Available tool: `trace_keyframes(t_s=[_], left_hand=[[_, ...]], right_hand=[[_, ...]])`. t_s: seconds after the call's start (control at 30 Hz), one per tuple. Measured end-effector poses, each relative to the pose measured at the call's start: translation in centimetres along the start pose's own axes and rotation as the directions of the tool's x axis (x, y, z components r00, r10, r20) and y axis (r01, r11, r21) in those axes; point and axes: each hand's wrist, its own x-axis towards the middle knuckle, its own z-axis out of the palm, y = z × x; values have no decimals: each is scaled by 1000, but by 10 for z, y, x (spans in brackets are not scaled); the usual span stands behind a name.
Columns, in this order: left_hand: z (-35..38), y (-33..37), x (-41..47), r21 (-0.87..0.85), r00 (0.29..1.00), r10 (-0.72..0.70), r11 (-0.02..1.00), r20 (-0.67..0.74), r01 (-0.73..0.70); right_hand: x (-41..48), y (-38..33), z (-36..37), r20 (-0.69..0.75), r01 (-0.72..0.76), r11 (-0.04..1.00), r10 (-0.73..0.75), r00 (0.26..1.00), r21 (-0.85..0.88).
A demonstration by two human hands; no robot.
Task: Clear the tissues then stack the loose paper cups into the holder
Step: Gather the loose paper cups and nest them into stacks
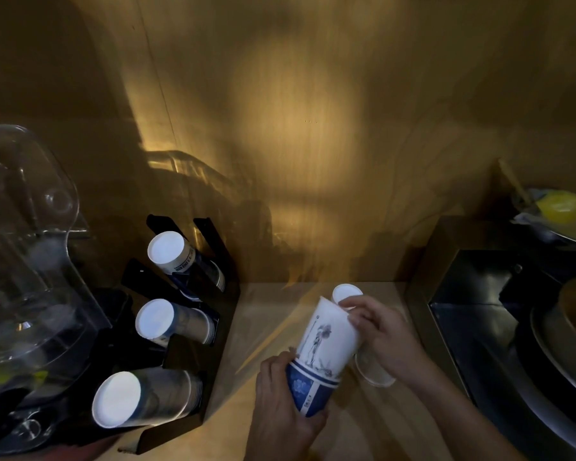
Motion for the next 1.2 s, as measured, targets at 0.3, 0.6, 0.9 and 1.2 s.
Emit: trace_keyframes(t_s=[0.3, 0.6, 0.9, 1.2], left_hand=[[-7, -1, 1, -36, 999, -28, 999, -19, 28], [-18, -2, 5, 109, 987, 145, 982, 75, -153], [-14, -12, 6, -9, 977, 73, 997, 198, -73], [-9, -20, 11, -216, 992, -90, 970, 92, 108]], right_hand=[[1, 24, -5, 14, 26, 993, -25, 1000, -114], [-13, 20, 5, 392, 423, 119, -218, 894, -898], [-14, 49, 13, 441, 489, 81, -325, 836, -868], [-14, 34, -32, -333, 86, 937, -205, 920, -339]])
